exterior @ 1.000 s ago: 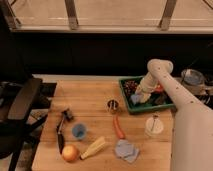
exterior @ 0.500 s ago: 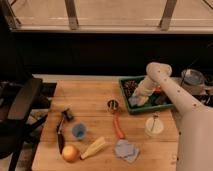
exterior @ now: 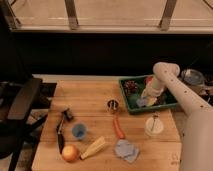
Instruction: Wipe tray with sponge
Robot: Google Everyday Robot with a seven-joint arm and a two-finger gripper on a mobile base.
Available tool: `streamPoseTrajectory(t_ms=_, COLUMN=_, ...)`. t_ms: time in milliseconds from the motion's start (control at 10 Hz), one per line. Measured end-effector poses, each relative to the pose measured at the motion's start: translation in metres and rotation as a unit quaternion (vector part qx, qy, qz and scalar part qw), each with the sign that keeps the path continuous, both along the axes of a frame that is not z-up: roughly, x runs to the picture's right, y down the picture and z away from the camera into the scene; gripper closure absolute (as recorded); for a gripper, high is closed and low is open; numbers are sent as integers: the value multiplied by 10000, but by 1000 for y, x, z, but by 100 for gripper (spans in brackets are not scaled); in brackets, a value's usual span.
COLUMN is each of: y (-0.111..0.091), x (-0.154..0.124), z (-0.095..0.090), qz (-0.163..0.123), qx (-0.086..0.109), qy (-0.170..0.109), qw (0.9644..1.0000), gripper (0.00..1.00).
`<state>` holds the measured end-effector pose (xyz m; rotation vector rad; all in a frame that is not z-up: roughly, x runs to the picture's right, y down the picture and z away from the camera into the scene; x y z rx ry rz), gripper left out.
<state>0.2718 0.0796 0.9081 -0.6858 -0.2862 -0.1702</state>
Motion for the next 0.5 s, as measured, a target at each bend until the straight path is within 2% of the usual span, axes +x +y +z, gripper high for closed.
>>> streamPoseTrajectory(t_ms=300, y=-16, x=-18, z=16, qz=-143, qx=57, qy=-158, qw=9998, gripper=84)
streamPoseTrajectory(t_ms=500, y=-14, x=-37, z=18, qz=-191, qx=26, qy=-351, qw=9992, gripper=84)
